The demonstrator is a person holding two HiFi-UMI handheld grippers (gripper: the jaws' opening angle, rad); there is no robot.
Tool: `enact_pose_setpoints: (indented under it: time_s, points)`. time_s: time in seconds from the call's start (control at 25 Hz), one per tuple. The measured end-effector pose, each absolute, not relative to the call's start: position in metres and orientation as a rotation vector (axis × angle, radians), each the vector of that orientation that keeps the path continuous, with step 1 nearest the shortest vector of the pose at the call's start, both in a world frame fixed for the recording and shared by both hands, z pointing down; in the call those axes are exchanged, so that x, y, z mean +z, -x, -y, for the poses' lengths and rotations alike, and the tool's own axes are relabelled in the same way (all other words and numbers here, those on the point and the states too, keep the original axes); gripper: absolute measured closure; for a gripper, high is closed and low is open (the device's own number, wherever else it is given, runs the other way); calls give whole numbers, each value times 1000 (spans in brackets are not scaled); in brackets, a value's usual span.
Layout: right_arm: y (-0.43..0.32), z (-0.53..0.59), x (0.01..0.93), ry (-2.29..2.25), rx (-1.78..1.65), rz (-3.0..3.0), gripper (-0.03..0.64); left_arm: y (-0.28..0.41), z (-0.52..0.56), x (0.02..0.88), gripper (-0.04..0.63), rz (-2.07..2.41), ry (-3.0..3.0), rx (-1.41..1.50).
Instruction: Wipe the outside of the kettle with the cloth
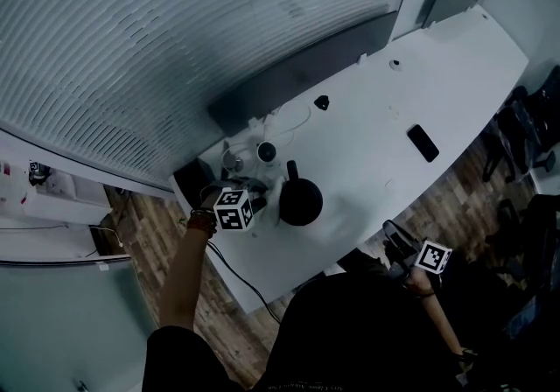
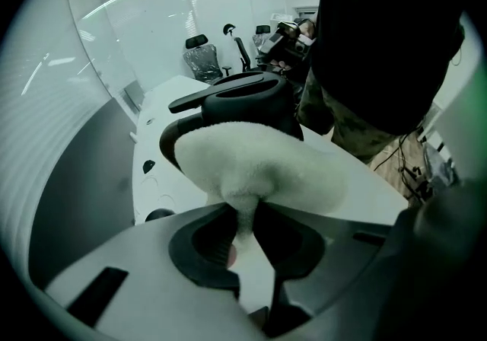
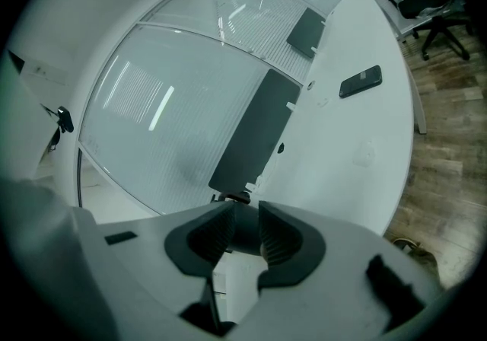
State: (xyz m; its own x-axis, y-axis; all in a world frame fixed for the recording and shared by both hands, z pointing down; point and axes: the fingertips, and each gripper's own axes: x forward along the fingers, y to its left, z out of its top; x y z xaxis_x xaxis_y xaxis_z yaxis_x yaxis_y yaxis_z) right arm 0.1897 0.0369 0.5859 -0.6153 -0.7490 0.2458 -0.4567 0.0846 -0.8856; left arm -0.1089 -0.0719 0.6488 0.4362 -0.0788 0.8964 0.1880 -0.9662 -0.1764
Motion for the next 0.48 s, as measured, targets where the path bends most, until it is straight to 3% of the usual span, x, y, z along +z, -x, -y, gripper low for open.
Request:
enact_pose_setpoints:
  time_s: [0.48]
  points:
    - [-202, -43, 594, 1246, -1555, -2028, 526, 105, 71, 686, 518, 284, 2323, -1660]
